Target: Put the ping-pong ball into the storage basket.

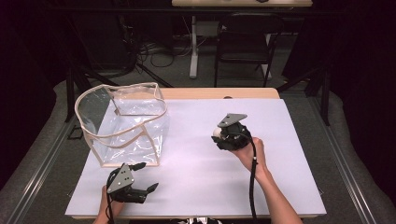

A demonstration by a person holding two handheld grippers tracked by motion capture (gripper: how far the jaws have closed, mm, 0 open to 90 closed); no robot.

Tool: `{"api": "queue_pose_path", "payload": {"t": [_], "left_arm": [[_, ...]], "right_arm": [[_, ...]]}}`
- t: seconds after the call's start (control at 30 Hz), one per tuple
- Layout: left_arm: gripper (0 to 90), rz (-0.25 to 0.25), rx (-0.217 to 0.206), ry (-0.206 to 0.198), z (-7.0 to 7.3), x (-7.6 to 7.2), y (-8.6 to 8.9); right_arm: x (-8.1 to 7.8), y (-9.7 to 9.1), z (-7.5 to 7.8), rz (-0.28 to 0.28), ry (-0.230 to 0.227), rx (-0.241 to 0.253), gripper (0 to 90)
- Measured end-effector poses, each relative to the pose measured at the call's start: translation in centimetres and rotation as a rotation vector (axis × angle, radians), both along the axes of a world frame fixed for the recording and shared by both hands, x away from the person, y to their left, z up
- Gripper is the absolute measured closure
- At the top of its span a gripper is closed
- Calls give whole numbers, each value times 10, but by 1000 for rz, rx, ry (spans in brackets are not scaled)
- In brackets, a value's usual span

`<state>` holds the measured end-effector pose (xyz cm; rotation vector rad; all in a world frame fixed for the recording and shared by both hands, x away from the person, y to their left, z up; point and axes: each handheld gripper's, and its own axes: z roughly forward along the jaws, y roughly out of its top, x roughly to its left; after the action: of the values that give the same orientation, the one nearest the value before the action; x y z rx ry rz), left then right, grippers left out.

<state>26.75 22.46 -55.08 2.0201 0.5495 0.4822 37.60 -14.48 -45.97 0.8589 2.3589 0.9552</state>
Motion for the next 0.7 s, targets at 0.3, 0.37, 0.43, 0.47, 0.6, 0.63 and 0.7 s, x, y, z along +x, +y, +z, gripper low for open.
{"api": "queue_pose_path", "payload": {"t": [0.3,0.37,0.43,0.47,0.6,0.63,0.7], "left_arm": [[162,1,-3,1,0,0,0],[162,1,-2,1,0,0,0],[162,1,-1,1,0,0,0],[162,1,0,1,0,0,0],[162,2,0,1,0,0,0],[162,2,0,1,0,0,0],[162,1,-1,0,0,0,1]], "right_arm": [[0,0,10,4,-8,-1,510],[0,1,11,6,-9,1,510],[0,1,14,8,-16,-1,510],[-1,1,15,9,-16,-4,510],[-2,1,21,8,-21,2,510],[-1,1,22,11,-22,4,510],[-1,0,24,11,-21,4,510]]}}
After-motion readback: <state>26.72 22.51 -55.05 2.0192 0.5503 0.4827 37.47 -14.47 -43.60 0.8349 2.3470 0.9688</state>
